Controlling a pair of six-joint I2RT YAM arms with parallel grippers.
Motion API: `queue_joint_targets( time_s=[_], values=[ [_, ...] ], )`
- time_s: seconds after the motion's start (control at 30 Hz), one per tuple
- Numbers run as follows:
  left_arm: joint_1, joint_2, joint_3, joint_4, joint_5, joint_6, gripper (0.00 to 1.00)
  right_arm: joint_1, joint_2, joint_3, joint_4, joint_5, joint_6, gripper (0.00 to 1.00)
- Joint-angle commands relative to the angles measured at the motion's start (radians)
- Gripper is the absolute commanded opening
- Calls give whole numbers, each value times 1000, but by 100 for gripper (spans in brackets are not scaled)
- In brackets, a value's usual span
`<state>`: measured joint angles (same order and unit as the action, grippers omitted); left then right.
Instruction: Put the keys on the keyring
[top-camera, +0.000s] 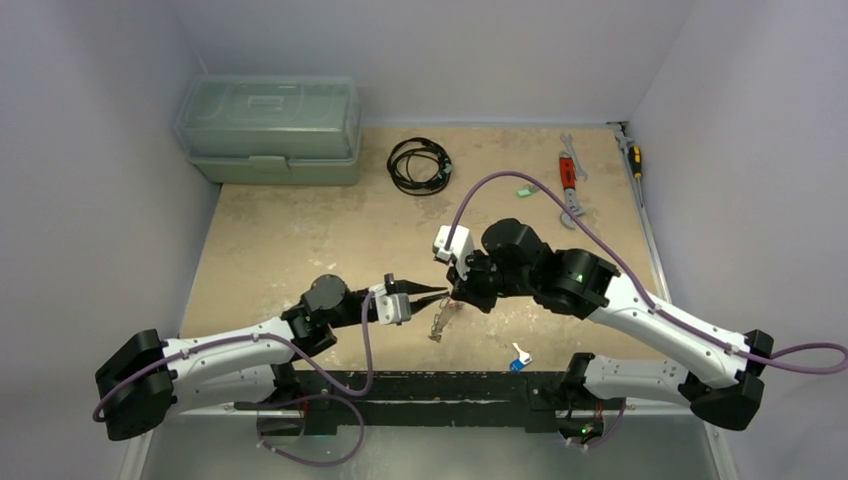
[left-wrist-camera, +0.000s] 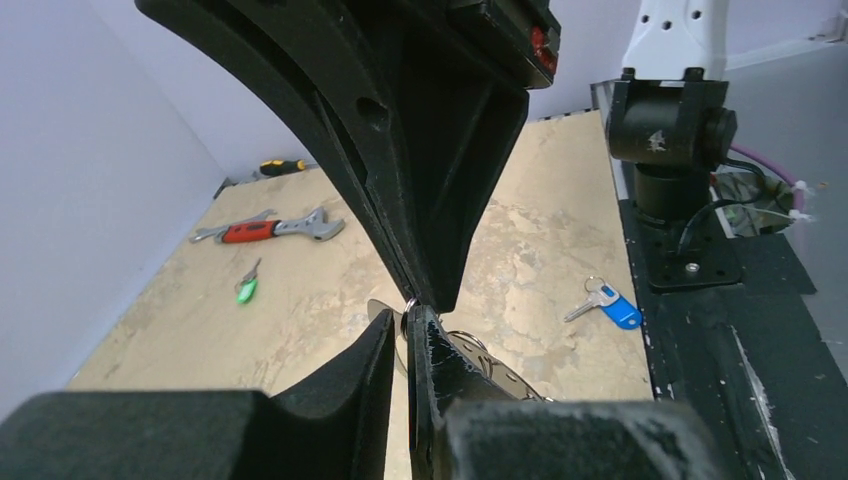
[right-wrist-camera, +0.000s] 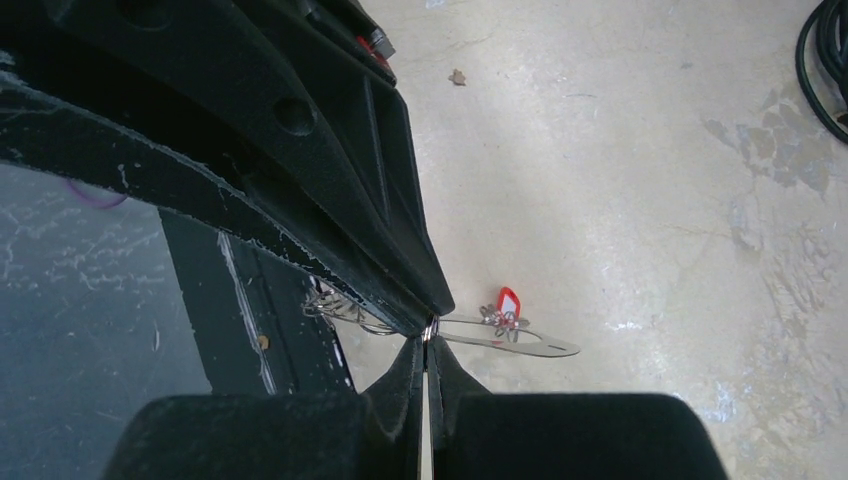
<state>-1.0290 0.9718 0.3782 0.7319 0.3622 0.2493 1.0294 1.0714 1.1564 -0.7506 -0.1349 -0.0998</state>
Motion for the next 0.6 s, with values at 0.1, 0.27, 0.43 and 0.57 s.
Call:
queue_joint_targets(
  time_s=[0.1, 0.27, 0.43, 0.57],
  values=[
    [-11, 6, 88, -53, 198, -20, 7, 15, -32, 49, 164, -116, -40, 0],
    [-11, 6, 118, -108, 240, -32, 6, 15, -36, 45, 171, -128, -43, 0],
    [-11, 19, 140, -160, 250, -25, 11, 15, -44, 34, 188, -131, -46, 0],
    [-11, 40, 181, -232, 249, -5, 12, 15, -48, 34, 190, -134, -48, 0]
  ],
)
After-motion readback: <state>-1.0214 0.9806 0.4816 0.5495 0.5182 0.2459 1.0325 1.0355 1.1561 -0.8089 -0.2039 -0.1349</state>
